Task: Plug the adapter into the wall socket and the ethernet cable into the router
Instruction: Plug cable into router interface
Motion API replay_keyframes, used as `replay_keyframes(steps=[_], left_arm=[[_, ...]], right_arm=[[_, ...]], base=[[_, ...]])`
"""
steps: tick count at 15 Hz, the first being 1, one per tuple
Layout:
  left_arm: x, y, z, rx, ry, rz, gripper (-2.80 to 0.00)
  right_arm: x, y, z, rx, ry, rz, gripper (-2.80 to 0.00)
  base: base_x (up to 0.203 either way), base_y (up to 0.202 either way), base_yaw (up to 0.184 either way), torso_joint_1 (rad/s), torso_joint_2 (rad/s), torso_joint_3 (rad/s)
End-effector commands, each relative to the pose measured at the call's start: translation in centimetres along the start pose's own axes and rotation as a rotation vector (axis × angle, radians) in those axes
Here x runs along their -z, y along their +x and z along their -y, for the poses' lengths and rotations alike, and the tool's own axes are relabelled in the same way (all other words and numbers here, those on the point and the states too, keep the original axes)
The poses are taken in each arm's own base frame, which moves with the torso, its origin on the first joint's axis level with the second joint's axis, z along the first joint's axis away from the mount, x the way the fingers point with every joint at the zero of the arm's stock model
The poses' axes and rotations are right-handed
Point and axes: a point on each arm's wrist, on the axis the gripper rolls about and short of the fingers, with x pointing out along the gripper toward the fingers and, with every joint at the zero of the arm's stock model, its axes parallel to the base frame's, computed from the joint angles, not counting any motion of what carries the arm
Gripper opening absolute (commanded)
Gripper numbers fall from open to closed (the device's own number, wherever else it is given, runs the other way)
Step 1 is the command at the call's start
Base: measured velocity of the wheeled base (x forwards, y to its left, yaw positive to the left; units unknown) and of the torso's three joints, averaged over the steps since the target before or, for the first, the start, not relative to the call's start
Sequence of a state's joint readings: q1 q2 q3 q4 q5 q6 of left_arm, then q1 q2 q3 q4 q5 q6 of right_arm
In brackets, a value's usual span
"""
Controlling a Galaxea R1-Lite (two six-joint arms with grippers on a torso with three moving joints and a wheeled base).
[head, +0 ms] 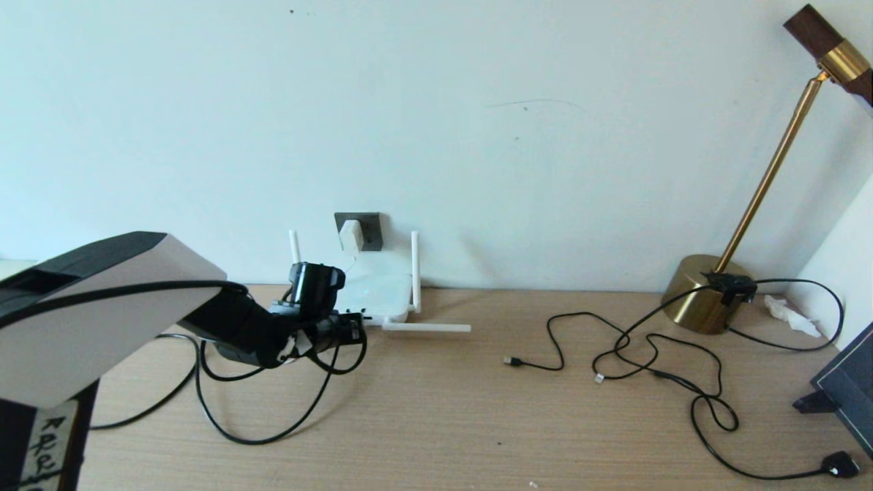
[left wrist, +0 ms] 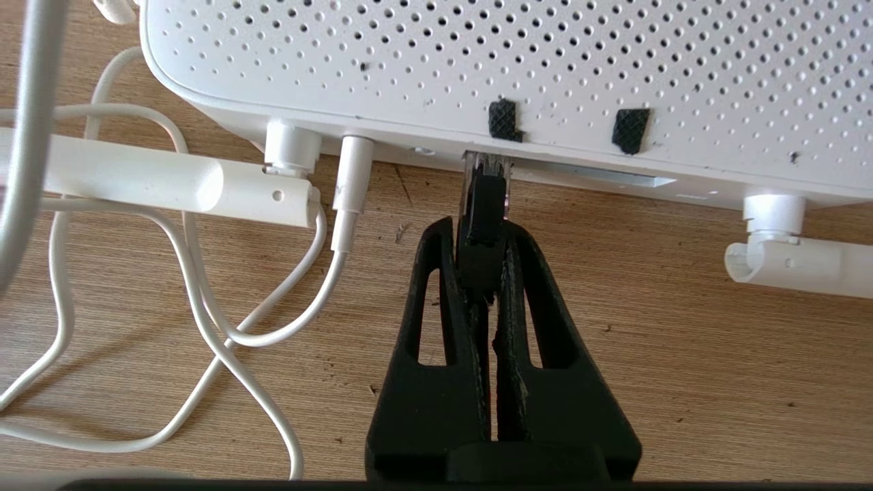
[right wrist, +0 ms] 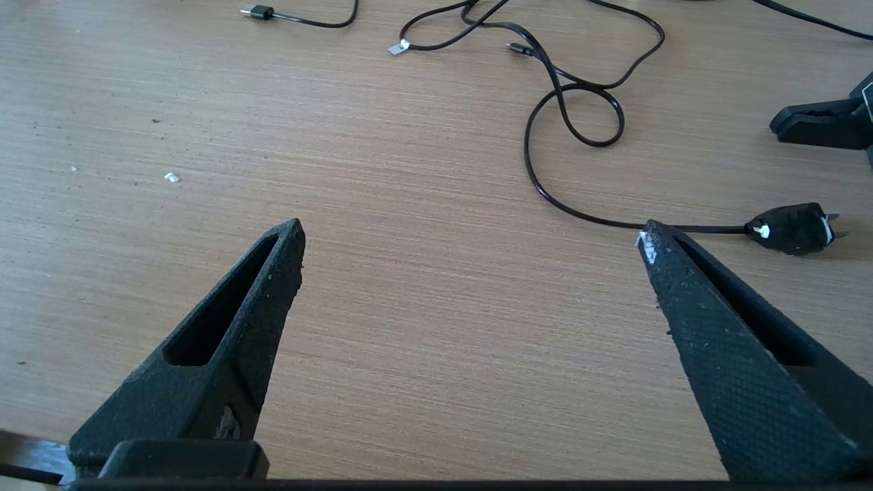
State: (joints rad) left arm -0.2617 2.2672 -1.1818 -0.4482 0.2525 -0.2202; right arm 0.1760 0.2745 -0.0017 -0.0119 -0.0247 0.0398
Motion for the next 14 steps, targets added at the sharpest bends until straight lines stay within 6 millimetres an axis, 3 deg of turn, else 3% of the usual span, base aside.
replay_keyframes(steps=[1,14], left_arm=[[-0.14,-0.03,-0.02,0.000,-0.003,0.008,-2.80],[0.02,-0.30,0.03,0.009,0.020,0.001,-2.80]], right_arm=[[0.00,0.01,0.00,-0.001,0.000,-0.001,0.00],[0.00,0.01,0.00,-0.001,0.000,-0.001,0.00]], base=[[0.000,0.000,0.000,0.000,0.00,0.000],[0.000,0.000,0.000,0.000,0.00,0.000]])
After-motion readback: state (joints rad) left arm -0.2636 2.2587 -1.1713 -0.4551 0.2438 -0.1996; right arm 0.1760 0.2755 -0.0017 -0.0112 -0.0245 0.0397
